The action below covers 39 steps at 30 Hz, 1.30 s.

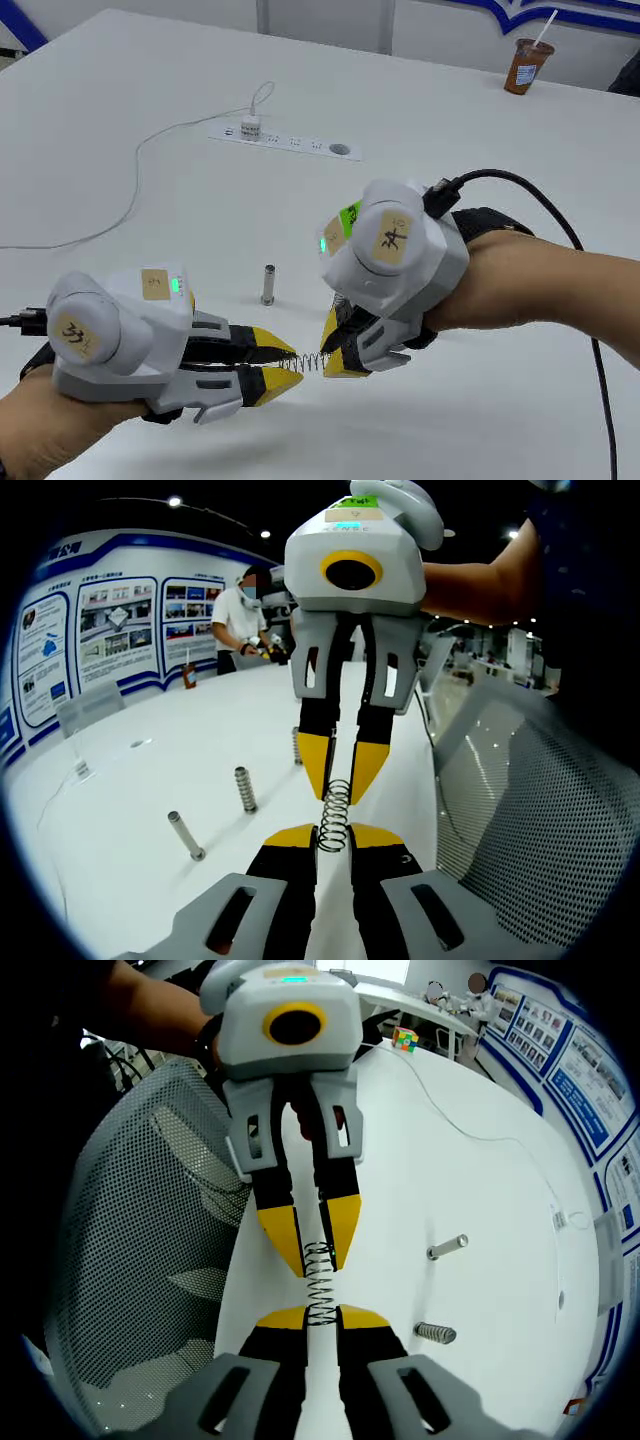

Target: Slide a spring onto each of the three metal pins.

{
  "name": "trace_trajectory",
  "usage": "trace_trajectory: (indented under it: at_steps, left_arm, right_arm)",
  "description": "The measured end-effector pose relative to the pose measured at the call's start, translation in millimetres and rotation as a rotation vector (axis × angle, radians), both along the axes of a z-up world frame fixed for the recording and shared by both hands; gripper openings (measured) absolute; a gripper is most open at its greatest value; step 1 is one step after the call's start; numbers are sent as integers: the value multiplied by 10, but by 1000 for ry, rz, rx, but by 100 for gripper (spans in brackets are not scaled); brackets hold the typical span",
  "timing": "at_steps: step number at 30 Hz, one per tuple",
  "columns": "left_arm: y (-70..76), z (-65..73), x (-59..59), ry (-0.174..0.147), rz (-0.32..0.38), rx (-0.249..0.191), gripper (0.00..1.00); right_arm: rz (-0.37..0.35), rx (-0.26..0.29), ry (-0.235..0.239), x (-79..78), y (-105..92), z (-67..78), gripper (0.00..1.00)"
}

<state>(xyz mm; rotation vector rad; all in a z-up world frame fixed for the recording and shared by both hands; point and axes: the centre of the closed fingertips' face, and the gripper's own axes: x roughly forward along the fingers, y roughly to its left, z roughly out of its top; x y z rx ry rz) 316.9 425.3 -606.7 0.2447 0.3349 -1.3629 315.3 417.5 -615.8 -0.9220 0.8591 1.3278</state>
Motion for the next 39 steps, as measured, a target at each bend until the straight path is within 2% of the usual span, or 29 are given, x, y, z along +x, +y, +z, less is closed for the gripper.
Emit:
trace_trajectory:
  at_steps: [10, 20, 34, 39]
  left_arm:
    - [-15, 66, -25, 3, -6, -29, 10]
    - [-14, 123, -49, 6, -11, -51, 10]
    - [18, 73, 2, 20, 17, -52, 10]
    - [18, 57, -1, 22, 17, -52, 11]
  right_arm:
    - [-17, 8, 12, 8, -13, -24, 15]
    - [-15, 10, 16, 6, -23, -54, 12]
    - [-29, 59, 11, 40, 87, 177, 12]
    - [-35, 86, 24, 9, 161, 258, 12]
